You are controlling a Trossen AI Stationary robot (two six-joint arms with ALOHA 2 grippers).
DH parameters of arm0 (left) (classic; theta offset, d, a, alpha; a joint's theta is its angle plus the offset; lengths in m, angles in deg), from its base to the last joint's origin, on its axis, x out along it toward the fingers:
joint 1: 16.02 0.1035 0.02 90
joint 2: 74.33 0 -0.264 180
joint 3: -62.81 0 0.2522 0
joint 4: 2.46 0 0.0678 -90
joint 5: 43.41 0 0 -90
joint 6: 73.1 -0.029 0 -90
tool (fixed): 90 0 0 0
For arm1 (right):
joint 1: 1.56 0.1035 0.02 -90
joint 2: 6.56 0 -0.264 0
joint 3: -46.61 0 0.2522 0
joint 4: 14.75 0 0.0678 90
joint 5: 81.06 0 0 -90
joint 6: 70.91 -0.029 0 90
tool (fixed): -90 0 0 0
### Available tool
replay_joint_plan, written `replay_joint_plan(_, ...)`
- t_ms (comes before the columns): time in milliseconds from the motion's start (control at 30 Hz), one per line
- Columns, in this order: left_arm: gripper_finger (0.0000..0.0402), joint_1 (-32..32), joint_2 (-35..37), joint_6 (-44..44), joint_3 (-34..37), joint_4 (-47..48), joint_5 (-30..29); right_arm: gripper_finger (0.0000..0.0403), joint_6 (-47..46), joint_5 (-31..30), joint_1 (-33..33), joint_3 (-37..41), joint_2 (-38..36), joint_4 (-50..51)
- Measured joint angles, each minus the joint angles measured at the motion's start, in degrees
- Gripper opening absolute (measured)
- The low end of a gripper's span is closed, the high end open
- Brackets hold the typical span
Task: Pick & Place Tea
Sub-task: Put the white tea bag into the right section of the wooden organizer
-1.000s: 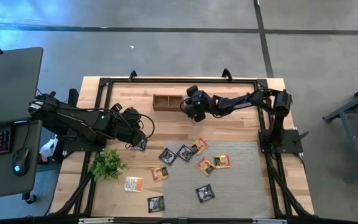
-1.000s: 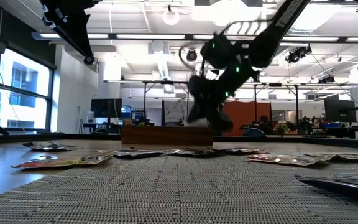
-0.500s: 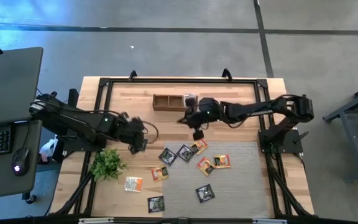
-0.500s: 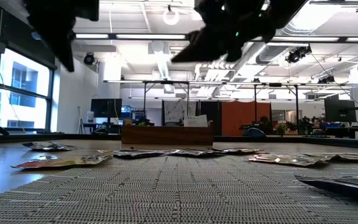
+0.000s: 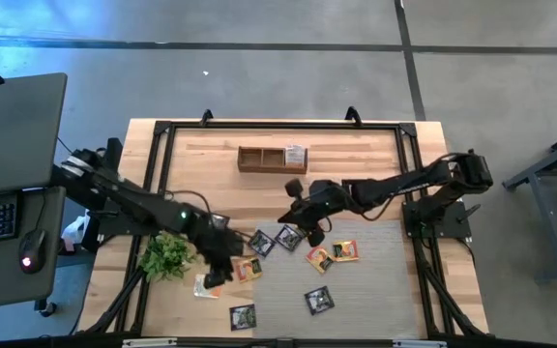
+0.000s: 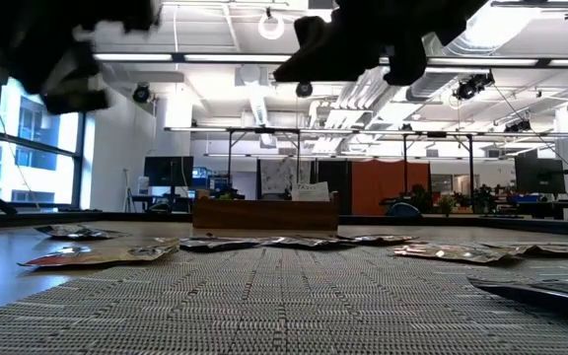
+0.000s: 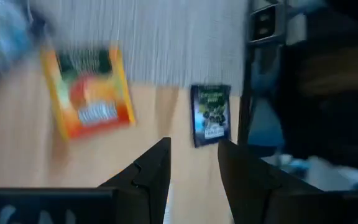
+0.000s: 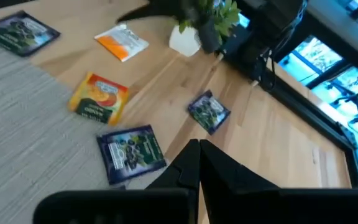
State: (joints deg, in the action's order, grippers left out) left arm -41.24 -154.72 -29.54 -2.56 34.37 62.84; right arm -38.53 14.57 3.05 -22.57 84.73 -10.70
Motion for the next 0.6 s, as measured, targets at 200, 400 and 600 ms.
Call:
replay_joint_plan(200,0.0131,-6.22,-6.61,24.53,0.1,3.4,0.64,0.0007,-0.81,-0.22,2.7,0.0,0.0,-1.8)
replay_joint_plan(400,0.0131,-7.15,-11.26,34.34,0.06,7.04,0.24,0.0003,-0.7,-1.29,5.84,0.0,0.02,-2.24)
replay_joint_plan(600,0.0131,-7.01,-14.44,34.31,0.08,11.33,-0.16,0.0008,4.21,-1.4,6.78,0.0,0.07,-5.02)
